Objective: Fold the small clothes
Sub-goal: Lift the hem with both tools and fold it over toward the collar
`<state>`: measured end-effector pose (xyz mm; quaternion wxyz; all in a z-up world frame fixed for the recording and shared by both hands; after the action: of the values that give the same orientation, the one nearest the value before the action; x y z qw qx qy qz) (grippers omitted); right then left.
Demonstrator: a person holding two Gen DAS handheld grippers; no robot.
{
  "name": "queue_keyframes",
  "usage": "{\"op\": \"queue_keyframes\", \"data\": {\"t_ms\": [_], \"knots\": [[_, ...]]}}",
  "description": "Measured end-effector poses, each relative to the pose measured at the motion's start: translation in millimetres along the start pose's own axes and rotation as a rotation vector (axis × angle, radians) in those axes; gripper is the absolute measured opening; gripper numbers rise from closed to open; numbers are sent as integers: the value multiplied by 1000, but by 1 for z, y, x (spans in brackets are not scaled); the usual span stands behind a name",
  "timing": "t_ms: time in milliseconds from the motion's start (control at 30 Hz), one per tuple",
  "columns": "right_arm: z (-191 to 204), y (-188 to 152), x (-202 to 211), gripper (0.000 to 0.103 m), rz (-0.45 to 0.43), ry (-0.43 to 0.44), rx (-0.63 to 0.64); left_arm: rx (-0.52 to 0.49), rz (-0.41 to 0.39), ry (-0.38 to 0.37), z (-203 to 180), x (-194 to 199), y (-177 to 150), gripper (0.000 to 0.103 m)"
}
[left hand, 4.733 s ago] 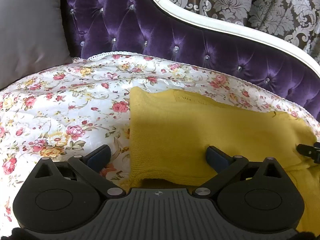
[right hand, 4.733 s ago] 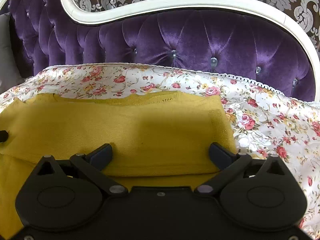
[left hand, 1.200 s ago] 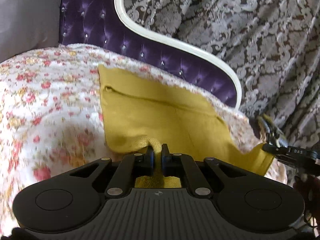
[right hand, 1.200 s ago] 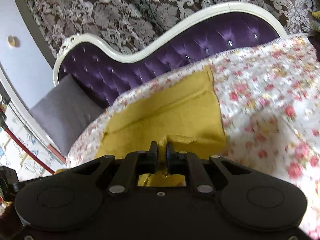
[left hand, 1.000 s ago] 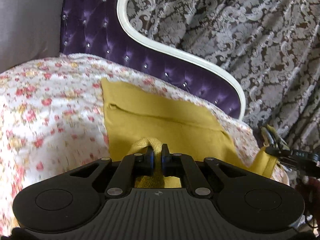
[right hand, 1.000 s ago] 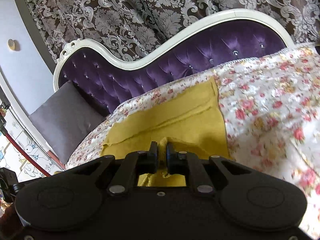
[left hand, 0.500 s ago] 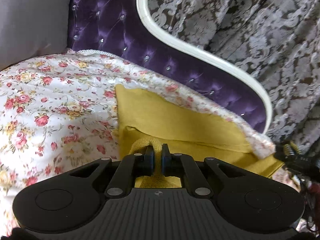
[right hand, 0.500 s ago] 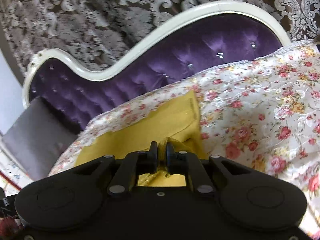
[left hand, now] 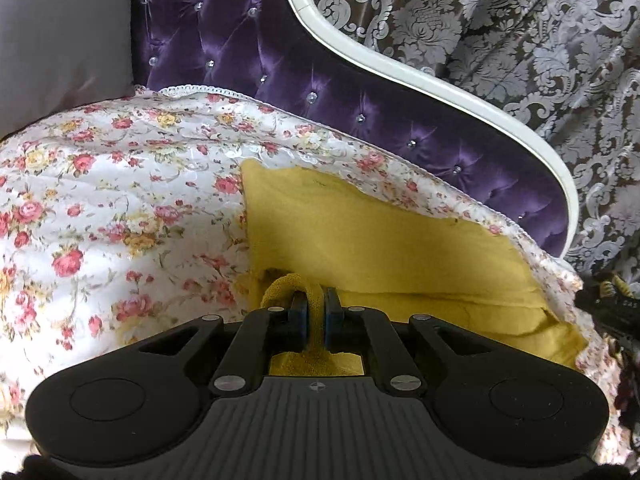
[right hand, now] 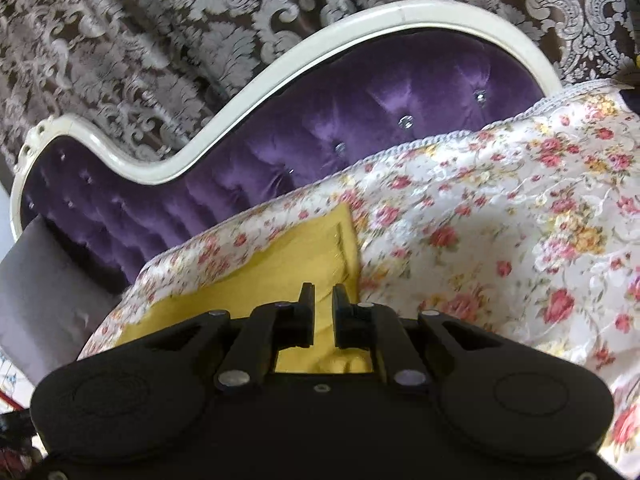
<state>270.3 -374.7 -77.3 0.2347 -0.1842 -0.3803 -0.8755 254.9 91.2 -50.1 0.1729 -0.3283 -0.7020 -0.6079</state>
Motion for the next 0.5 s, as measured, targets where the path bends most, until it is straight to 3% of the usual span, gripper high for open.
{"op": "queue_keyframes", "data": {"t_ms": [167, 267, 333, 367, 400, 433, 500], "knots": [[-7, 10, -6, 16, -22, -40, -6, 6, 24, 6, 4, -13, 4, 8], [-12, 10, -9, 16, -18, -61, 0, 14, 44, 7, 6, -19, 4, 16], [-14, 8, -10, 18, -19, -61, 7, 13, 38, 6, 7, -20, 4, 35], [-14, 7, -10, 18, -18, -64, 10, 10, 30, 3, 7, -20, 5, 38], [-14, 7, -11, 19, -18, -68, 16, 9, 24, -1, 8, -20, 6, 49], [-14, 6, -11, 20, -18, -72, 23, 8, 18, 8, 9, -19, 7, 67], [-12, 6, -12, 20, -17, -77, 35, 9, -6, 28, 13, -17, 10, 82]]}}
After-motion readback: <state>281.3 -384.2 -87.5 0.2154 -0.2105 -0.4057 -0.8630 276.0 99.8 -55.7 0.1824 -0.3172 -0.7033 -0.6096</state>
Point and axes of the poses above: each gripper's, at about its wrist camera, not at the fingertips, and x roughly against the way its jaws point, z to its left, y to its top, the point moved 2 cm from there along -x, roughly the way its jaws point, and after that the axes turned 12 degrees about -x, right-handed, at the moved point
